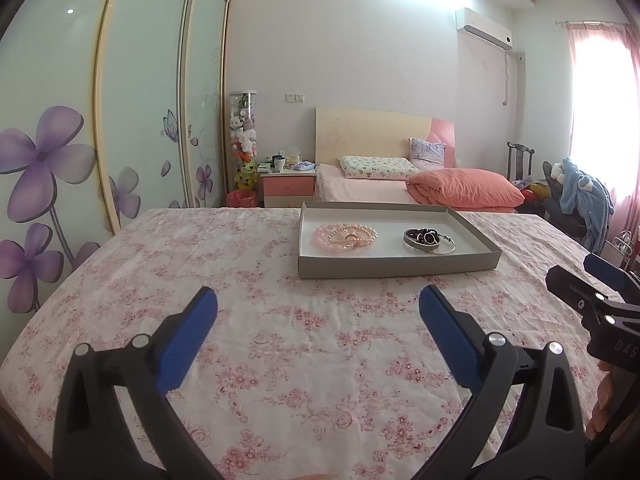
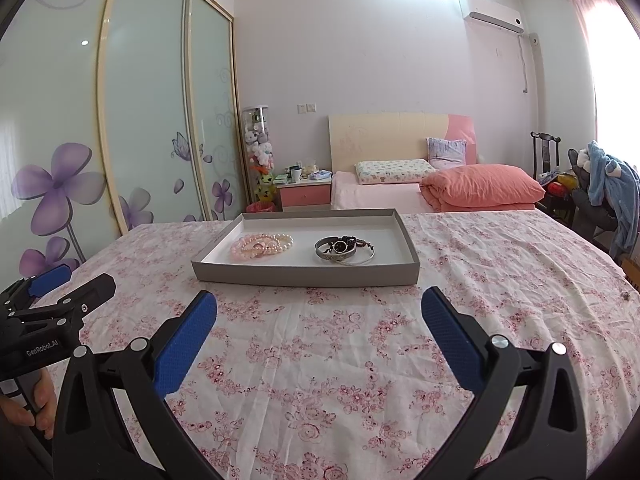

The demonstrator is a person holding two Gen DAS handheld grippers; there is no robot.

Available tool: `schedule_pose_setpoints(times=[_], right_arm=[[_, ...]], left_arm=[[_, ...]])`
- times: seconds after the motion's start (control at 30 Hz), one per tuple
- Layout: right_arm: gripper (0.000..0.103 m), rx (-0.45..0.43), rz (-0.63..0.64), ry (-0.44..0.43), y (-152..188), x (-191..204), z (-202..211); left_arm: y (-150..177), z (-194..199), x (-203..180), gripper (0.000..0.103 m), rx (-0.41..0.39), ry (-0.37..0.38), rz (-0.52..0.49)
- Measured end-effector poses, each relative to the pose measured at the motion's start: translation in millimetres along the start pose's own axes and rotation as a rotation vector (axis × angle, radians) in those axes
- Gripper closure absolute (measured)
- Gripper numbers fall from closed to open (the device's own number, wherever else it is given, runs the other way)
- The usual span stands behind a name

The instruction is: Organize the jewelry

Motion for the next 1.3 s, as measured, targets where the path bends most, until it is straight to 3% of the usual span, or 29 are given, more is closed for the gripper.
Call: schedule_pose_setpoints(times=[1.3], right_arm=[[0.002,0.013,-0.012,-0.005,2.1,0.1,-3.7]], left_arm=[[3.8,-2.1,-5.8,0.004,0.014,0.002,-0.001]])
Point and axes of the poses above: each gripper's, at about its wrist camera, not at the fingertips, and z roughly against the way its jaws point, x to its left, y to its underside, the point moved 2 cm from there along -z, roughly the way its jaws point, and after that the axes turned 4 degrees about x, right-handed, at the moved point
